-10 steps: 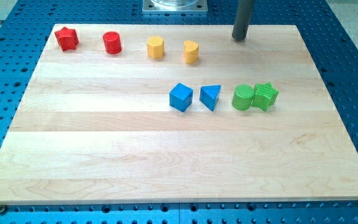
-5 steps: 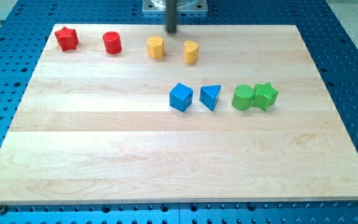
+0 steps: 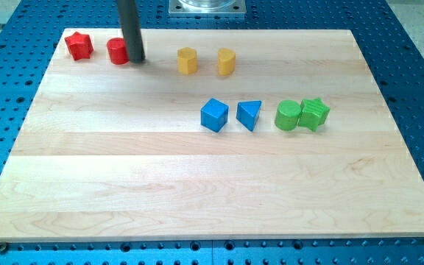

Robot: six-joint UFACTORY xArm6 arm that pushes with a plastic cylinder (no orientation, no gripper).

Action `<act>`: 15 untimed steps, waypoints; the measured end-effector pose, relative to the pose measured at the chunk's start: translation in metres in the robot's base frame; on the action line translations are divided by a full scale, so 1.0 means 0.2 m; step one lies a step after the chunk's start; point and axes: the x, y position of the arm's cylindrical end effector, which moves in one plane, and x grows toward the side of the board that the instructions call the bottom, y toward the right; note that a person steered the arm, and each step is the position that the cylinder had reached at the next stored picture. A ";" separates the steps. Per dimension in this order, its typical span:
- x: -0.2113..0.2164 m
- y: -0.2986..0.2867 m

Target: Place the red circle below the red star

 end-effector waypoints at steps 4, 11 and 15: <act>-0.17 -0.09; 0.54 -0.65; 0.38 -0.77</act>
